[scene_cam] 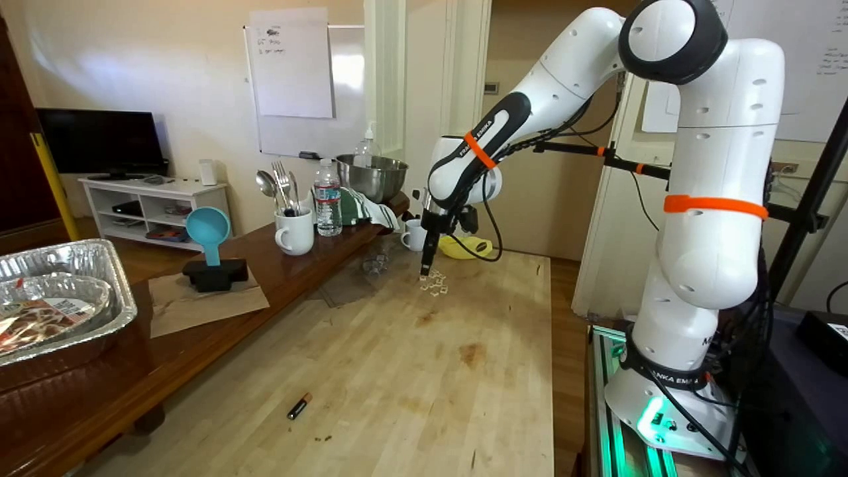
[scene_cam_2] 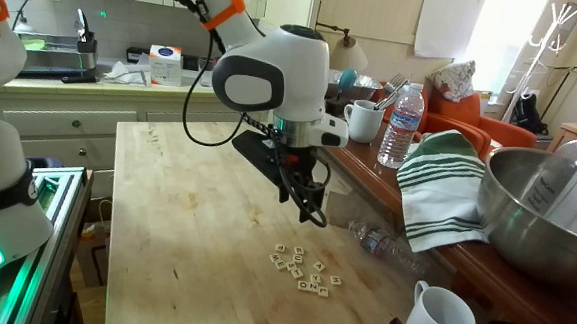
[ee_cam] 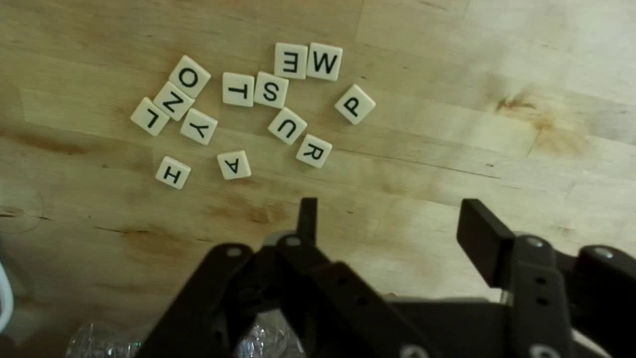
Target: Move the letter pieces on the table
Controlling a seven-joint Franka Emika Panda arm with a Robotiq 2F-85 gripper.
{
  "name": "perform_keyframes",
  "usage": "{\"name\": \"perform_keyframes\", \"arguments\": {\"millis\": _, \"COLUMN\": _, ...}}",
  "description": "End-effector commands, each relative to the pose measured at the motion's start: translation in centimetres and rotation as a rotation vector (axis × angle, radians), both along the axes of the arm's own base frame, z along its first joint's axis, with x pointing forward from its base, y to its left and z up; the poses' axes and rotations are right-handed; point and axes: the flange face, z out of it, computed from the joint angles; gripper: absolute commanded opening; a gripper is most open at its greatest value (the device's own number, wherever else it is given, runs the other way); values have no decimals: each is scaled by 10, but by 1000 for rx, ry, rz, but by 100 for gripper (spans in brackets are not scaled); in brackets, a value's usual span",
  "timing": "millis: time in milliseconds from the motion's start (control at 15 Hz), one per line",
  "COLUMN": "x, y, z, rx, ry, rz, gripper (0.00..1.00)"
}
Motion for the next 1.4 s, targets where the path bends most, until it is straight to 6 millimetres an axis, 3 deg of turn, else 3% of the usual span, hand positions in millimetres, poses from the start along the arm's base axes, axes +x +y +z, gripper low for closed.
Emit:
{"name": "perform_keyframes", "arguments": {"millis": 0, "x": 8, "y": -9, "z": -19, "rx": -40, "ry": -39, "rz": -7, "gripper": 42}}
{"name": "perform_keyframes", "arguments": {"millis": 400, "x": 11, "y": -18, "z": -41, "rx": -70, "ry": -69, "rz": -12, "gripper": 1}}
{"name": "perform_keyframes", "arguments": {"millis": 1333, "x": 13, "y": -24, "z": -64, "rx": -119, "ry": -40, "rz": 8, "gripper": 0}}
